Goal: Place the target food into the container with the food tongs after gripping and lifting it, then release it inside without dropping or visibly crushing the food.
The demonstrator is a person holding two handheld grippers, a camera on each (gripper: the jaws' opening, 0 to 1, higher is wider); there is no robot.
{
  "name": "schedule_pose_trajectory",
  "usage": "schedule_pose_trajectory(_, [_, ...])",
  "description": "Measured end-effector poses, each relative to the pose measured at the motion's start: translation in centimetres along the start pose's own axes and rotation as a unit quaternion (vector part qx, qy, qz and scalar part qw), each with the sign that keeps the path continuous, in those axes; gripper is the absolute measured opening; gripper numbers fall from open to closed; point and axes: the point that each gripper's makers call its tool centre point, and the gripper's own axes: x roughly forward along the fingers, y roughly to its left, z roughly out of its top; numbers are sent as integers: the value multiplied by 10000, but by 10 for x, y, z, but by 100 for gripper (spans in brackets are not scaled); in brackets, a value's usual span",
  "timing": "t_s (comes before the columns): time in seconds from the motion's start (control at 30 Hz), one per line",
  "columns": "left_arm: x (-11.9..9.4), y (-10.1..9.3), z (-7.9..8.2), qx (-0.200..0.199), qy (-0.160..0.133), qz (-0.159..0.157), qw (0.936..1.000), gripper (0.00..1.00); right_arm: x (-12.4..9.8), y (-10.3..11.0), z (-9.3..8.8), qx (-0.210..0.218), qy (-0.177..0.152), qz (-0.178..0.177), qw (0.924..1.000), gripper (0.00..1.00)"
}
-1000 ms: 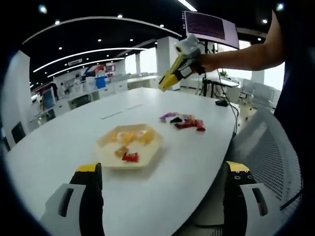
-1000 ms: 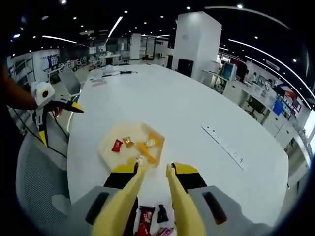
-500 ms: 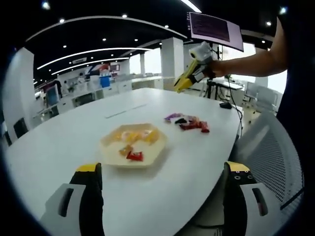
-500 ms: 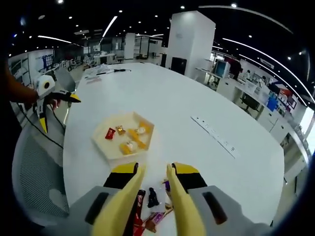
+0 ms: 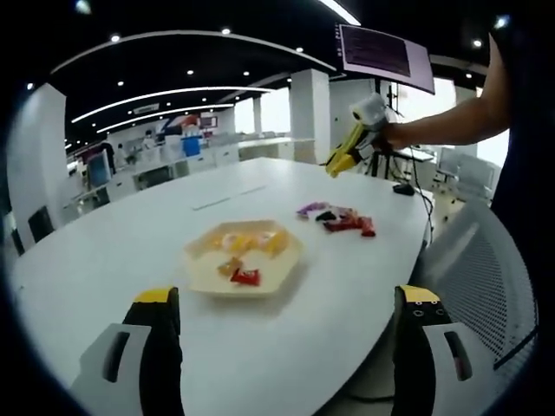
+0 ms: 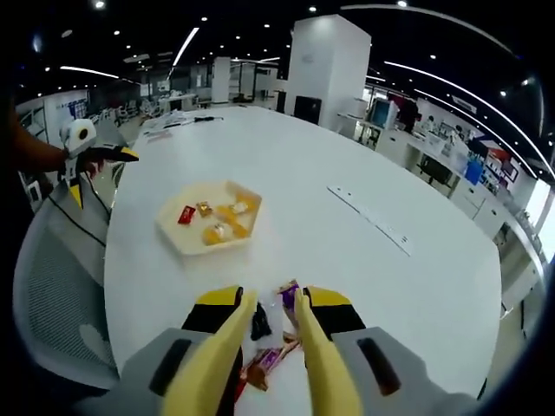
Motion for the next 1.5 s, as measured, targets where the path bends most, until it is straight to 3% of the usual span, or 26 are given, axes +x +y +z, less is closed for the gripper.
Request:
schedule_pose_trajectory(0.27, [1, -1, 1, 16, 4, -14, 10000, 100, 0, -2, -2, -115, -68, -11, 9999, 27])
schedule_pose_trajectory(0.57, [2, -2, -3, 37, 100, -26, 9999, 100, 15, 6, -12, -194, 1, 157, 9997, 27])
schedule_pose_trajectory(1.07, [2, 0, -5, 20, 138, 33, 9999, 100, 52, 14, -51, -15, 479, 373, 9982, 28])
schedule_pose_trajectory(1.37, [2, 1, -4, -32, 119, 53, 9999, 100, 63, 25, -64, -157, 630, 466, 9968, 26])
schedule_pose_trajectory(1.5, [2, 1, -5, -49, 134, 36, 9999, 99, 68, 26, -78, -357, 893, 412, 9945, 26])
